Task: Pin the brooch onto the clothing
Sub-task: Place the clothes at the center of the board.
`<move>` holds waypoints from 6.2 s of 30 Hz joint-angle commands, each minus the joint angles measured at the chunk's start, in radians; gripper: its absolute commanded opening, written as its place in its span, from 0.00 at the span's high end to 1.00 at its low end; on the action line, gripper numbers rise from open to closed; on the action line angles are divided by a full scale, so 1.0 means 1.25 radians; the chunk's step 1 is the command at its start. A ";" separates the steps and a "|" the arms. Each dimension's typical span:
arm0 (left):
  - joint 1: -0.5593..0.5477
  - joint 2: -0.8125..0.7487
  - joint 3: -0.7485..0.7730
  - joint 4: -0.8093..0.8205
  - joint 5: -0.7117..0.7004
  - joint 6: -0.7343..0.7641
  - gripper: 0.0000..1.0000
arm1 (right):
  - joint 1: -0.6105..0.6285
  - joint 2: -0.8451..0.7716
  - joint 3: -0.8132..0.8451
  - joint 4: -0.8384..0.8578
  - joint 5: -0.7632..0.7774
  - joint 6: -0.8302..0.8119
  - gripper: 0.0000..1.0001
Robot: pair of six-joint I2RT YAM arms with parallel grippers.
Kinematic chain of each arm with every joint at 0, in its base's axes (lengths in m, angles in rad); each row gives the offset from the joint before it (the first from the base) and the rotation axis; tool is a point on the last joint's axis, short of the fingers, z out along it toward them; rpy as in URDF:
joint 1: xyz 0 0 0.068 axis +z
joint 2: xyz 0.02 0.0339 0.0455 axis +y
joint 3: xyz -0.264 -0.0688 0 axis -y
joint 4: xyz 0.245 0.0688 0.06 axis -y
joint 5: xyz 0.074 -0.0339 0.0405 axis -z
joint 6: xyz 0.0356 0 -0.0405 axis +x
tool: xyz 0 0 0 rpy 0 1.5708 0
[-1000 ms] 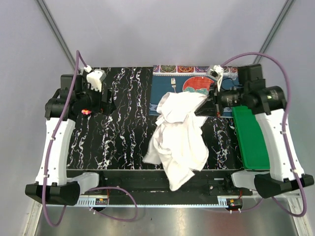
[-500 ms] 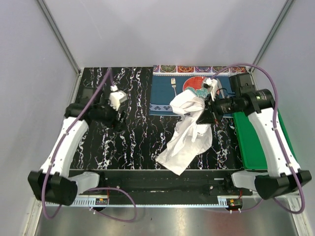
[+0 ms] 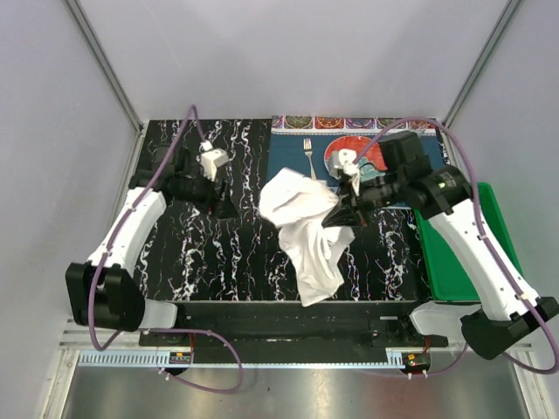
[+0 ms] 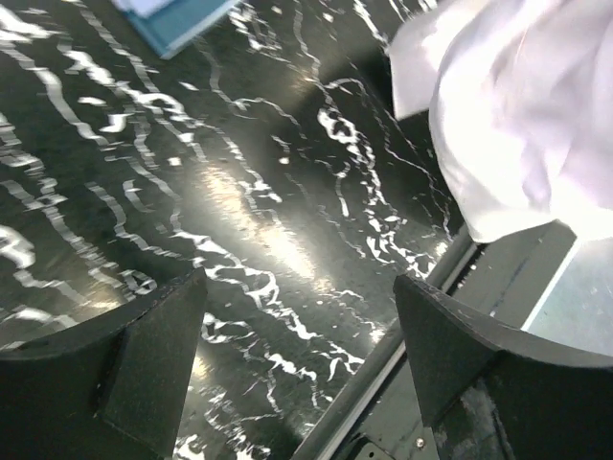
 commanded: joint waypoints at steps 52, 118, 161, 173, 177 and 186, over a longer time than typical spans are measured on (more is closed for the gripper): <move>-0.494 0.482 0.242 0.306 -0.331 0.722 0.40 | -0.389 -0.018 -0.313 -0.186 0.377 -0.284 0.08; 0.176 -0.194 0.208 -0.100 -0.455 0.129 1.00 | -0.357 -0.264 -0.218 -0.075 0.744 -0.207 1.00; -0.037 -0.426 -0.288 -0.211 -0.185 0.762 0.16 | -0.745 0.061 -0.211 0.026 0.863 -0.339 1.00; -0.318 -0.433 -0.524 0.117 -0.371 0.803 0.23 | -0.840 0.088 -0.171 0.008 0.844 -0.371 1.00; -0.346 -0.373 -0.548 0.189 -0.413 0.790 0.37 | -0.843 0.081 -0.172 0.001 0.839 -0.372 1.00; -0.381 -0.467 -0.466 0.114 -0.269 0.729 1.00 | -0.869 0.096 -0.141 -0.014 0.830 -0.383 1.00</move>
